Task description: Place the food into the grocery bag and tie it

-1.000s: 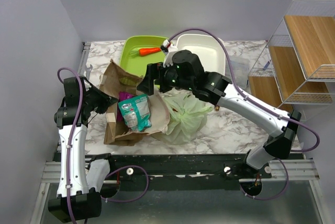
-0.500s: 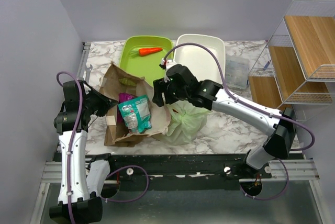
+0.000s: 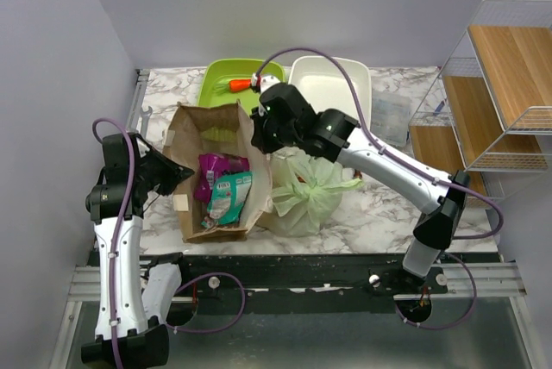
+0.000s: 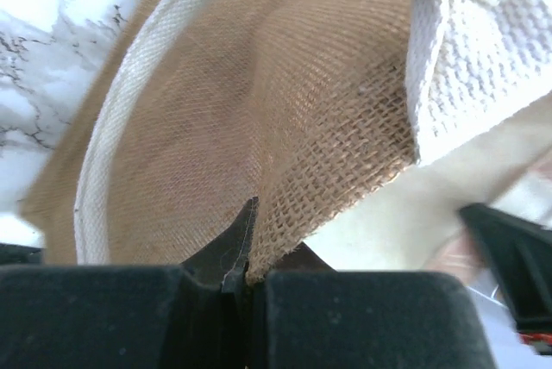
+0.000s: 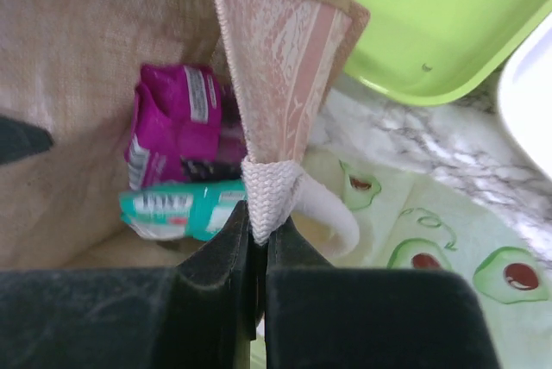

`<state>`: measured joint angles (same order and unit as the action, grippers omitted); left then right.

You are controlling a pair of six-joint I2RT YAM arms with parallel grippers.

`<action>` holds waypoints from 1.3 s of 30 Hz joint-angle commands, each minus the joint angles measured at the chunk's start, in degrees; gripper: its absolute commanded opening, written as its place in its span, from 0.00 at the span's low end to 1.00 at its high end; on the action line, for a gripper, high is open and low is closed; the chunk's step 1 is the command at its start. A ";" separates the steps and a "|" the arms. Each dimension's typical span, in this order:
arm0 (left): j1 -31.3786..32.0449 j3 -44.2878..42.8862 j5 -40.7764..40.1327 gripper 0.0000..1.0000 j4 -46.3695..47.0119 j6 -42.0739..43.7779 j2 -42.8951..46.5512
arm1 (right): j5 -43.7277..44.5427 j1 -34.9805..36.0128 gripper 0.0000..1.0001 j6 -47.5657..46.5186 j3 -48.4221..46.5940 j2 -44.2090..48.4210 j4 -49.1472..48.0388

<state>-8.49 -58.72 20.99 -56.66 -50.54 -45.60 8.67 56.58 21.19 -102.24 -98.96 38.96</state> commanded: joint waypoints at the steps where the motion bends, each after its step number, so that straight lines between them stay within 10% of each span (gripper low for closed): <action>1: 0.29 -5.56 -1.84 0.00 -6.30 3.28 -1.19 | 9.06 -0.19 0.01 -0.04 -17.31 -2.98 10.71; 13: -0.97 -4.09 -5.03 0.00 -9.32 7.46 -4.43 | 7.86 -0.16 0.01 1.84 -15.72 -7.27 11.45; 18: -1.48 -4.74 -3.36 0.22 -8.92 7.44 -4.77 | 8.35 -0.19 0.01 0.32 -20.29 -10.31 14.50; 22: -1.59 -5.44 -3.62 0.60 -9.66 6.62 -4.58 | 7.70 -0.24 0.52 -1.69 -23.01 -10.13 15.39; 24: -1.68 -6.52 -4.29 0.97 -10.60 5.67 -4.59 | 7.98 -0.18 0.67 -2.31 -23.52 -9.23 15.69; 39: -1.70 -16.69 -11.03 0.98 -17.34 6.21 -0.80 | 26.03 -0.24 1.00 15.57 -8.52 9.68 27.89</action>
<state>-9.80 -72.73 14.63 -70.28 -44.97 -48.95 27.81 56.53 26.61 -117.14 -95.77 61.56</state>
